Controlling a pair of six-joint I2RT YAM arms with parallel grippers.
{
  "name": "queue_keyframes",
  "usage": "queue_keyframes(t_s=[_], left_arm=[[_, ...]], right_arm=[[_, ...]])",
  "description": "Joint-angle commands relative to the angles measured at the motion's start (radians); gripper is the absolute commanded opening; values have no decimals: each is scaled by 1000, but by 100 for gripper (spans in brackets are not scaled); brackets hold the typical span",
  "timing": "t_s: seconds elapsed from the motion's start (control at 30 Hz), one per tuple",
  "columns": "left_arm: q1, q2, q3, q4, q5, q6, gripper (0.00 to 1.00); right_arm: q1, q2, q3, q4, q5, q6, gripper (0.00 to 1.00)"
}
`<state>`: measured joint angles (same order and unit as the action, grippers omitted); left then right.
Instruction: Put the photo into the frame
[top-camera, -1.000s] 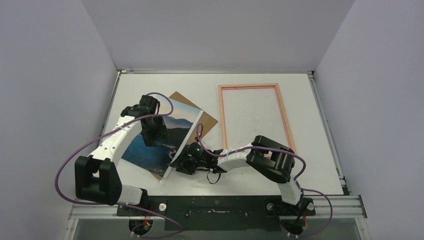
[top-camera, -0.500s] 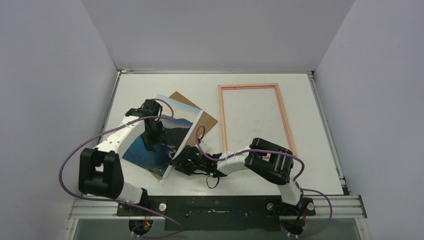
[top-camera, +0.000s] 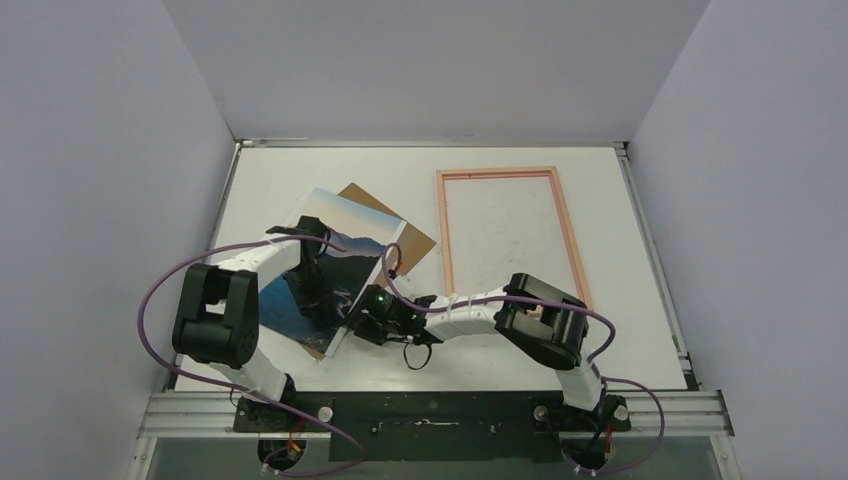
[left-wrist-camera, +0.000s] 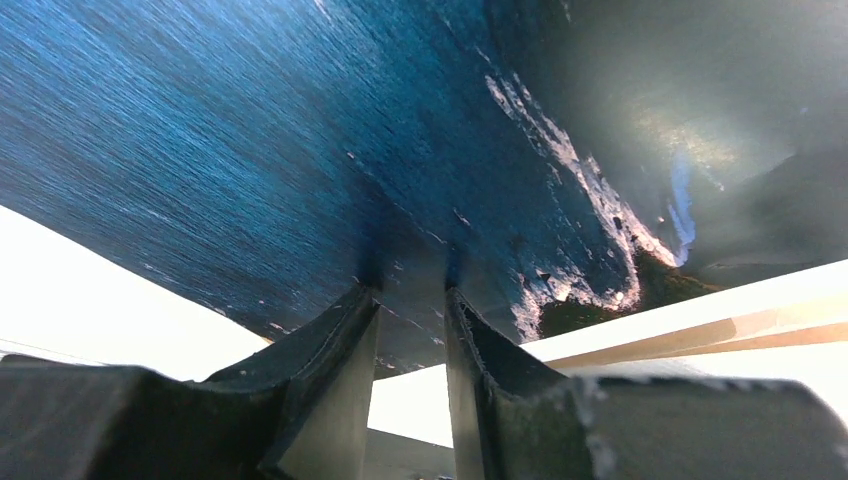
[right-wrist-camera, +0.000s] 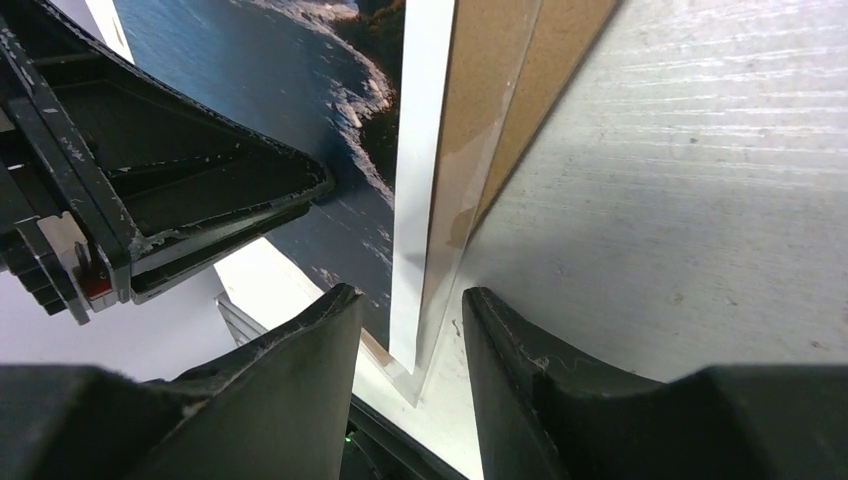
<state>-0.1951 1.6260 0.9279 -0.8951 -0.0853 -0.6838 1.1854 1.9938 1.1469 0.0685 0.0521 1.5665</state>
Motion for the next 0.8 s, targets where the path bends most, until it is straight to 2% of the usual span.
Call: queue_keyframes(t_s=[0.0,0.17,0.3,0.5,0.77], left_arm=[[15,6,-49,51,-15,-43,28],[23,-5,-94,80,-7,-66,27],[26,5,-124,106,9,-69,27],[30,15,-144,125,28,-69,25],[36,17,-163,134,30,-75,24]], right_arm=[[0,94,-3,-133,9,-36,44],[3,122,-7,-78,-27,-13,47],[0,104,-97,129,-80,84,48],[1,117,-162,473,-94,112,49],[-5,137,-200,679,-55,90,51]])
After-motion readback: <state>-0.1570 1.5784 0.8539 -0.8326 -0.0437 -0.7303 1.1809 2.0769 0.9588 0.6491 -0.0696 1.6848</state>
